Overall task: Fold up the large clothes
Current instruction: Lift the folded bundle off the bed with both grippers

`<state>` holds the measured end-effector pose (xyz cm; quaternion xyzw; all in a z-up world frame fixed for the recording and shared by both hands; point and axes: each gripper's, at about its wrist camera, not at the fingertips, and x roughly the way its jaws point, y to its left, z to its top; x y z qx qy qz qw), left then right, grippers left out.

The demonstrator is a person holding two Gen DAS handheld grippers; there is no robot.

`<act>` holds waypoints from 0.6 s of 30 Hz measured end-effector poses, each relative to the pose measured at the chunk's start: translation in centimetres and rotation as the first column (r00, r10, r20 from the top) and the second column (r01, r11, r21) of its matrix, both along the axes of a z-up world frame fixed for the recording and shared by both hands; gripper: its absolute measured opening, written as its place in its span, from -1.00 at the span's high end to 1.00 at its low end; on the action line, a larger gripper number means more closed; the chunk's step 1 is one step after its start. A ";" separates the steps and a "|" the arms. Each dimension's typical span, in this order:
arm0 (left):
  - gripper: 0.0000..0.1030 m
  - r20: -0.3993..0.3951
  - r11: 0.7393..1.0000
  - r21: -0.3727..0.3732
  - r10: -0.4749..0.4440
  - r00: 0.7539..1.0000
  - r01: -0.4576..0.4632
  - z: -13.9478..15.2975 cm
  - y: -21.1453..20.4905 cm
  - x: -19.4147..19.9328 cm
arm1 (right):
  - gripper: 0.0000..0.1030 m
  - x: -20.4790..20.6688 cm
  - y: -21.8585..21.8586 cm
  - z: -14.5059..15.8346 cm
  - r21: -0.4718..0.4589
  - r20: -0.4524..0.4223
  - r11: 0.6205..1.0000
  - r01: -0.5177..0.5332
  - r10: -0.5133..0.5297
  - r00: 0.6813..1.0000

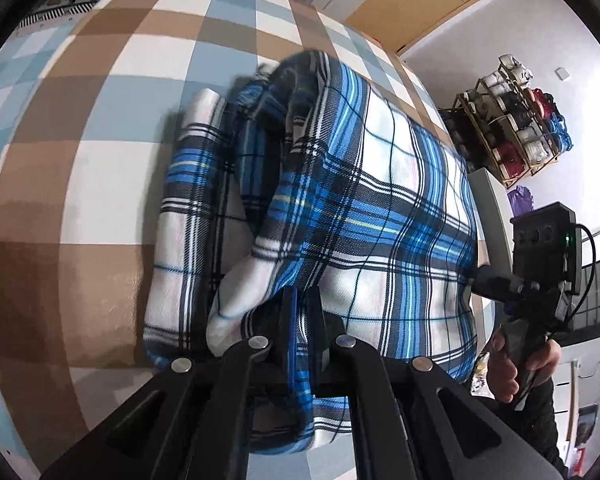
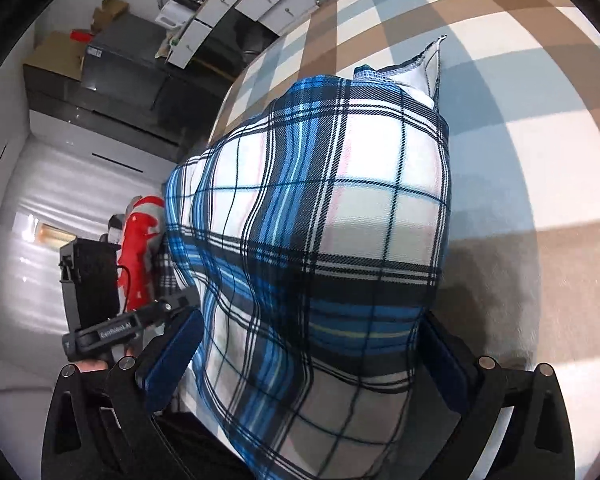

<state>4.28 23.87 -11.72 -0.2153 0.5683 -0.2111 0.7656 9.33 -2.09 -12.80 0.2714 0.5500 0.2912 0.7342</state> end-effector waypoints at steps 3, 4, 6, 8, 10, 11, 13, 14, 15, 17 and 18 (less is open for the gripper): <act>1.00 -0.041 0.994 -0.110 0.013 0.999 -0.018 -0.4 1.1 0.2 | -1.00 -0.2 -1.1 -0.4 0.056 0.030 0.998 0.010 -0.012 0.999; 1.00 -0.055 0.989 -0.149 0.012 0.998 -0.020 -0.7 1.3 0.3 | -0.97 -0.5 -1.3 -0.5 0.064 0.036 0.998 0.013 -0.015 0.999; 1.00 -0.084 0.972 -0.236 -0.001 0.996 -0.019 -1.1 1.6 0.3 | -0.48 -0.6 -1.7 -0.6 0.048 0.048 0.999 0.019 -0.021 0.999; 1.00 -0.109 0.938 -0.346 -0.038 0.993 -0.002 -1.5 1.3 0.2 | -0.10 -0.8 -2.7 -1.4 0.059 0.037 0.997 0.045 -0.047 0.998; 1.00 -0.114 0.909 -0.415 -0.079 0.990 0.025 -1.6 0.6 0.1 | 0.01 -0.8 -3.2 -1.8 0.080 0.028 0.995 0.052 -0.054 0.998; 1.00 -0.114 0.897 -0.442 -0.087 0.990 0.028 -1.4 0.4 0.0 | 0.05 -0.8 -3.1 -1.8 0.071 0.034 0.996 0.047 -0.050 0.998; 1.00 -0.102 0.923 -0.386 -0.047 0.994 0.004 -0.7 0.8 -0.2 | 0.05 -0.9 -3.0 -1.7 0.067 0.034 0.997 0.048 -0.051 0.998; 1.00 -0.086 0.949 -0.313 -0.009 0.996 -0.019 -0.2 1.2 -0.3 | 0.04 -0.9 -3.0 -1.7 0.065 0.034 0.997 0.049 -0.052 0.998; 1.00 -0.074 0.964 -0.260 0.031 0.997 -0.049 0.1 1.8 -0.6 | 0.02 -1.0 -2.8 -1.5 0.055 0.038 0.997 0.046 -0.048 0.998; 1.00 -0.057 0.971 -0.221 0.081 0.995 -0.091 0.8 3.1 -1.0 | -0.02 -0.8 -2.2 -1.2 0.040 0.052 0.999 0.035 -0.037 0.998; 1.00 -0.049 0.970 -0.220 0.093 0.994 -0.101 1.1 3.6 -1.3 | -0.02 -0.8 -2.1 -1.1 0.032 0.059 0.999 0.030 -0.032 0.998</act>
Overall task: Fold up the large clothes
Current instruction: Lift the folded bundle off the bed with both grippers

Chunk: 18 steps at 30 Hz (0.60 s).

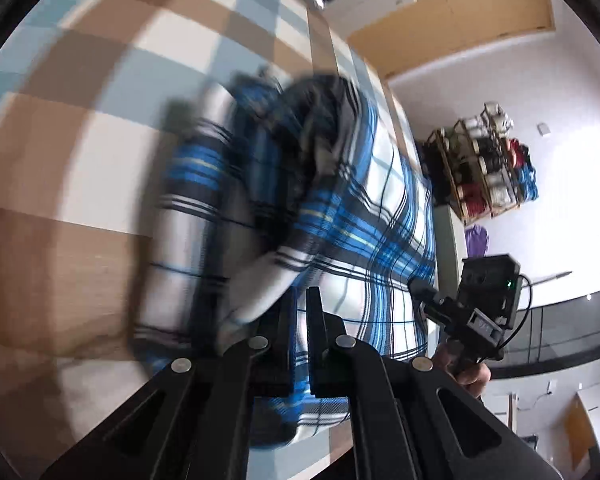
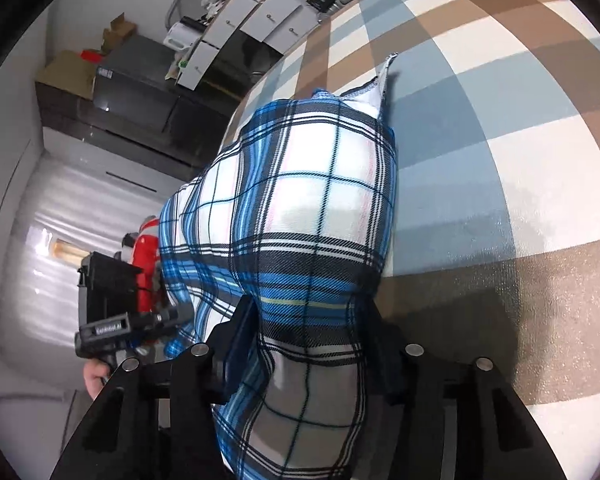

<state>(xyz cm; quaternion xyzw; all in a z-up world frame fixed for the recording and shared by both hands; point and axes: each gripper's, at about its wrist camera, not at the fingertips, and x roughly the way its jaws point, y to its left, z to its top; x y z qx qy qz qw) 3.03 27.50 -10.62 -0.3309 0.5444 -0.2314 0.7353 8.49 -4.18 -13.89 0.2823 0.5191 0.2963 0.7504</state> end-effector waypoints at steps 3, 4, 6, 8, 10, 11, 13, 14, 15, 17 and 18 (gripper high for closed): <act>1.00 -0.012 0.999 0.036 0.021 1.000 -0.020 0.1 1.1 -0.3 | -0.05 0.1 -0.1 -0.2 0.009 -0.003 1.000 -0.002 0.002 1.000; 1.00 -0.021 0.999 0.039 0.012 1.000 -0.011 0.0 1.1 -0.2 | -0.06 0.1 -0.2 -0.2 0.014 -0.007 1.000 -0.001 0.001 1.000; 0.97 -0.029 0.997 0.072 0.007 1.000 -0.005 -0.1 0.6 0.0 | -0.08 0.1 -0.3 -0.3 0.015 -0.007 1.000 -0.002 0.002 1.000; 0.75 -0.028 0.996 0.086 0.003 1.000 -0.001 0.3 0.3 0.1 | -0.20 -0.1 -0.3 -0.3 0.010 -0.001 1.000 -0.014 0.014 1.000; -0.03 -0.005 0.997 0.075 -0.002 1.000 0.002 1.0 -0.4 0.3 | -0.35 -0.2 -0.1 -0.1 0.010 0.015 0.999 -0.034 0.034 0.999; -0.23 0.012 0.997 0.079 0.004 1.000 -0.005 1.5 -0.5 0.0 | -0.43 -0.3 0.1 0.0 0.004 0.023 0.999 -0.043 0.043 0.999; -0.43 0.036 0.990 0.136 0.029 0.999 -0.034 2.1 -0.6 -0.3 | -0.51 -0.5 0.4 0.2 -0.012 0.035 0.998 -0.054 0.054 0.998; -0.43 0.042 0.987 0.156 0.034 0.999 -0.040 2.2 -0.6 -0.5 | -0.54 -0.6 0.5 0.2 -0.020 0.041 0.998 -0.054 0.055 0.998; -0.43 0.046 0.985 0.164 0.041 0.998 -0.048 2.3 -0.4 -0.6 | -0.56 -0.6 0.7 0.3 -0.027 0.044 0.998 -0.055 0.056 0.997; -0.43 0.048 0.980 0.190 0.053 0.997 -0.061 2.3 -0.1 -0.8 | -0.59 -0.7 0.8 0.4 -0.034 0.048 0.998 -0.059 0.060 0.997; -0.44 0.051 0.975 0.211 0.061 0.997 -0.071 2.1 0.3 -0.9 | -0.59 -0.8 0.8 0.4 -0.036 0.048 0.998 -0.059 0.061 0.997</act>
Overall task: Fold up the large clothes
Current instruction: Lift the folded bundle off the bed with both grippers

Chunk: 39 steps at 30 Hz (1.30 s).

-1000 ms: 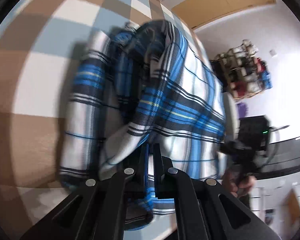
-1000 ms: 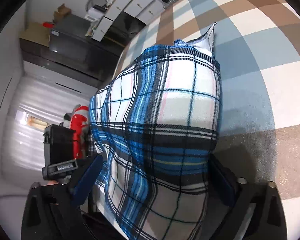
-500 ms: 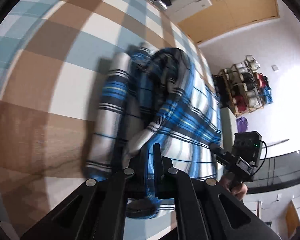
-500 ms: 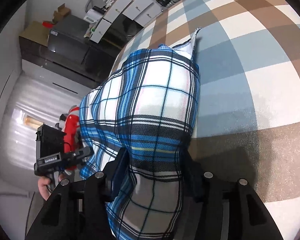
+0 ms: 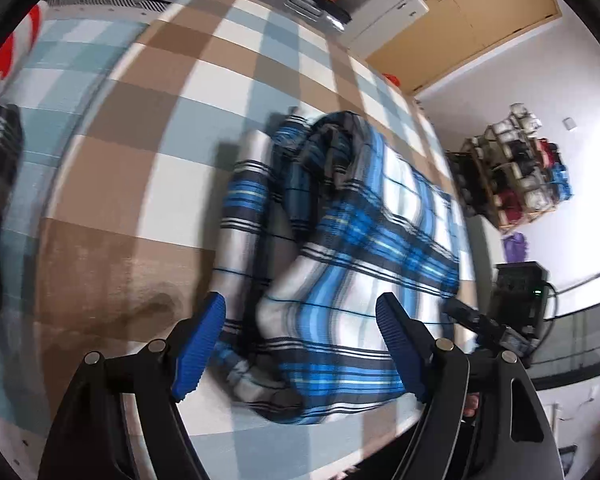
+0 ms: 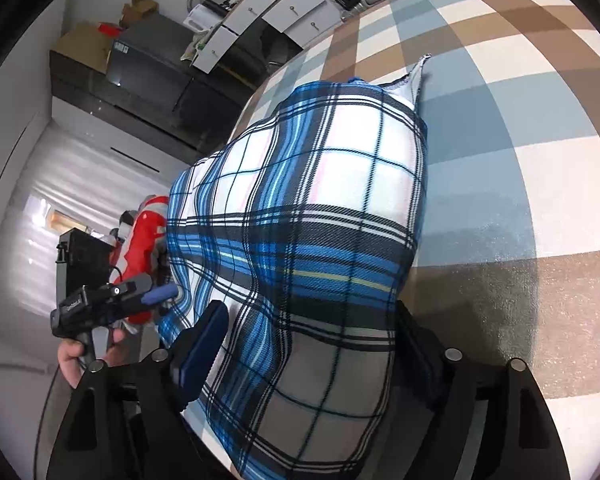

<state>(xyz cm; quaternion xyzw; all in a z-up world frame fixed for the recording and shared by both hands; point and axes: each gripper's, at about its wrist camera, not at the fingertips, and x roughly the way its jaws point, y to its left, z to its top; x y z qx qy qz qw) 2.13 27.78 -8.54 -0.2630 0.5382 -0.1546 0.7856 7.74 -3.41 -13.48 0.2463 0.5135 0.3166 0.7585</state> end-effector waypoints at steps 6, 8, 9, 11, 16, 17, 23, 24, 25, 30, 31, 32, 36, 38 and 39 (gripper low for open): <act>-0.51 -0.075 0.995 0.096 0.010 0.997 -0.002 -3.1 0.7 1.2 | -0.59 0.0 0.1 0.0 -0.003 0.001 1.000 0.000 0.000 1.000; -0.55 -0.031 0.998 0.066 0.002 1.000 0.000 -2.6 0.7 1.6 | -0.61 0.0 0.7 0.3 -0.005 0.003 1.000 0.001 -0.001 1.000; -0.55 -0.040 0.999 0.049 0.010 0.999 -0.009 -3.0 0.8 1.8 | -0.61 -0.1 0.8 0.3 -0.006 0.001 1.000 -0.002 0.002 1.000; -0.62 -0.028 1.000 0.011 0.012 1.000 -0.012 -3.3 1.0 2.1 | -0.62 -0.1 1.0 0.3 -0.007 0.004 1.000 -0.002 0.002 1.000; -0.64 -0.002 0.999 0.021 -0.035 0.999 0.035 -3.3 -0.1 2.7 | -0.66 -0.2 1.0 0.4 -0.010 0.015 1.000 -0.011 0.011 1.000; -0.64 0.002 0.998 0.037 -0.055 0.999 0.055 -3.3 -0.7 2.8 | -0.67 -0.2 1.1 0.4 -0.011 0.015 1.000 -0.012 0.012 1.000; -0.64 0.048 0.978 0.142 -0.161 0.986 0.152 -2.8 -2.5 4.1 | -0.74 -0.1 1.6 0.6 -0.039 0.036 0.999 -0.019 0.021 0.999; -0.63 0.047 0.977 0.144 -0.162 0.986 0.154 -2.8 -2.6 4.1 | -0.77 -0.1 1.7 0.7 -0.045 0.044 0.999 -0.021 0.023 0.999; -0.62 0.043 0.978 0.144 -0.161 0.986 0.154 -2.8 -2.6 4.2 | -0.79 0.0 1.9 0.7 -0.048 0.052 0.999 -0.023 0.025 0.998; 0.40 0.013 0.991 0.011 -0.133 0.991 0.133 -3.2 -2.2 4.1 | -1.00 0.3 2.7 0.8 -0.058 0.062 0.998 -0.027 0.031 0.998; 0.43 0.031 0.986 0.074 -0.153 0.988 0.151 -2.8 -3.0 3.9 | -1.00 0.3 2.8 0.9 -0.063 0.064 0.998 -0.026 0.030 0.998; 0.46 0.048 0.979 0.126 -0.167 0.985 0.160 -2.4 -3.7 3.6 | -1.00 0.2 2.7 0.9 -0.057 0.063 0.998 -0.019 0.023 0.998; 0.65 0.106 0.956 0.253 -0.179 0.978 0.148 -0.8 -5.9 2.6 | -0.73 0.4 1.8 0.6 -0.021 0.034 1.000 0.011 -0.010 0.999; 0.67 0.123 0.946 0.290 -0.185 0.975 0.143 -0.5 -6.6 2.3 | -0.39 0.5 1.0 0.2 -0.016 0.017 0.999 0.038 -0.038 0.999; 0.68 0.130 0.941 0.306 -0.195 0.972 0.147 -0.3 -6.9 2.1 | -0.20 0.6 0.6 0.0 -0.010 0.007 0.999 0.049 -0.049 0.999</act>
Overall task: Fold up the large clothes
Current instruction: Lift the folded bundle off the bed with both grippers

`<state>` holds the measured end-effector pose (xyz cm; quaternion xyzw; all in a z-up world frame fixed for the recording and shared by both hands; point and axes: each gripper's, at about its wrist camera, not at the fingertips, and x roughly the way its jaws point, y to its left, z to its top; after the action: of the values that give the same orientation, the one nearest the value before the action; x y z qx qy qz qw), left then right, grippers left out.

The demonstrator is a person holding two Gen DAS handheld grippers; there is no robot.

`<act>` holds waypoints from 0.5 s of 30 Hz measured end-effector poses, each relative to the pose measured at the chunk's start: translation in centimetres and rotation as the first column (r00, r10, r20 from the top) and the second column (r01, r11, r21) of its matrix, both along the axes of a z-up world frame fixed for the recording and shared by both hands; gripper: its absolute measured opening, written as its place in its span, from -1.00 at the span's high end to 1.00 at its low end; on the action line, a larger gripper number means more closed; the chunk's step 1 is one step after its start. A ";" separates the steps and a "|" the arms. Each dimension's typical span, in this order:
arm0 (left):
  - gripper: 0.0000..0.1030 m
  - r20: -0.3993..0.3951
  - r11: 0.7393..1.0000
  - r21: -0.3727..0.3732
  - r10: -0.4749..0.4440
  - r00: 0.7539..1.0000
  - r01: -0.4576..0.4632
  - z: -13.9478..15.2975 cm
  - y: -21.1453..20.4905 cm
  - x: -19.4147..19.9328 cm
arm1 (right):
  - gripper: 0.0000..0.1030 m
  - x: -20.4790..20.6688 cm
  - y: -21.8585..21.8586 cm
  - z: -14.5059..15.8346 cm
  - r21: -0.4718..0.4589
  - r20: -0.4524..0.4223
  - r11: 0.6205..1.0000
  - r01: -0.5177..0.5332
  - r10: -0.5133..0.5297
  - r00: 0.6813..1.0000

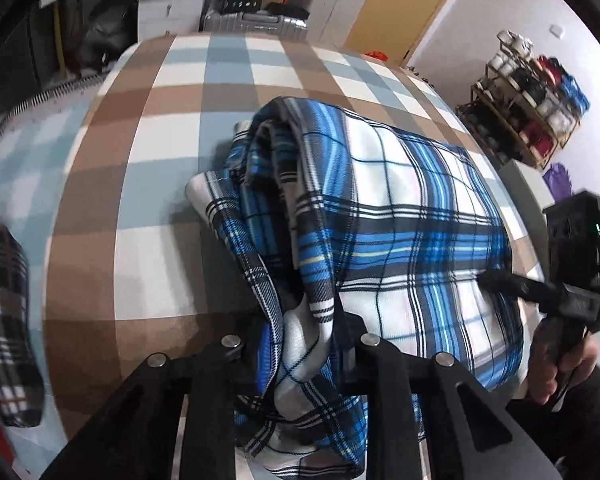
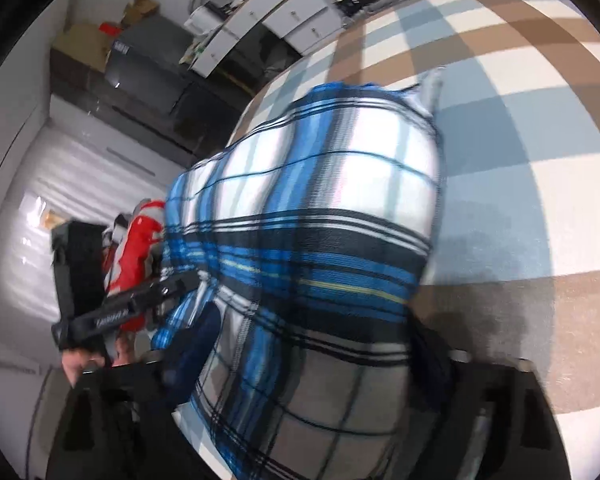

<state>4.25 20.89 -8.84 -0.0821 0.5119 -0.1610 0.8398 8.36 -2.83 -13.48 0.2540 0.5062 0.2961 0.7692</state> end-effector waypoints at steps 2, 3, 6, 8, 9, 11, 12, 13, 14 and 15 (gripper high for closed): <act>0.69 0.012 1.000 -0.002 -0.003 1.000 0.003 0.2 -0.2 -0.1 | 0.02 0.2 -0.6 -0.4 0.014 -0.020 1.000 0.007 -0.007 1.000; 0.69 0.016 1.000 -0.008 -0.004 1.000 0.004 0.2 -0.3 -0.1 | 0.10 0.3 -0.8 -0.4 0.014 -0.025 1.000 0.006 -0.005 1.000; 0.70 0.029 1.000 -0.006 -0.007 1.000 0.007 0.2 -0.1 0.0 | 0.28 0.1 -0.7 0.0 0.008 -0.006 1.000 0.012 -0.011 1.000; 0.71 0.034 1.000 -0.009 -0.008 0.999 0.008 0.2 1.0 -0.2 | 0.36 -0.2 -0.5 0.6 -0.006 0.027 1.000 0.013 -0.013 1.000; 0.71 0.036 1.000 -0.016 -0.006 0.999 0.006 0.2 1.0 -0.1 | 0.40 -0.3 -0.5 0.8 -0.001 0.037 1.000 0.017 -0.017 0.999; 0.71 0.048 1.000 -0.031 0.001 0.999 0.000 0.4 1.1 -0.1 | 0.42 -0.4 -0.8 1.0 0.030 0.028 0.999 0.026 -0.027 0.999; 0.71 0.051 0.999 -0.036 0.000 0.999 0.002 0.5 1.0 -0.1 | 0.45 -0.3 -0.9 1.1 0.037 0.030 0.999 0.026 -0.027 0.999; 0.71 0.058 0.999 -0.036 -0.003 0.998 0.005 0.6 1.0 -0.2 | 0.46 -0.5 -0.9 1.3 0.035 0.044 0.999 0.026 -0.027 0.999; 0.71 0.066 0.999 -0.038 0.001 0.998 0.002 0.8 0.9 -0.3 | 0.47 -0.6 -0.9 1.5 0.034 0.059 0.999 0.024 -0.026 0.998; 0.72 0.067 0.999 -0.040 0.001 0.998 0.002 0.8 0.9 -0.3 | 0.49 -0.8 -0.9 1.8 0.035 0.070 0.999 0.023 -0.026 0.997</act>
<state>3.95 21.76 -7.99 -0.0933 0.4802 -0.1743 0.8546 7.59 -3.72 -11.69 0.2627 0.4702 0.3041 0.7857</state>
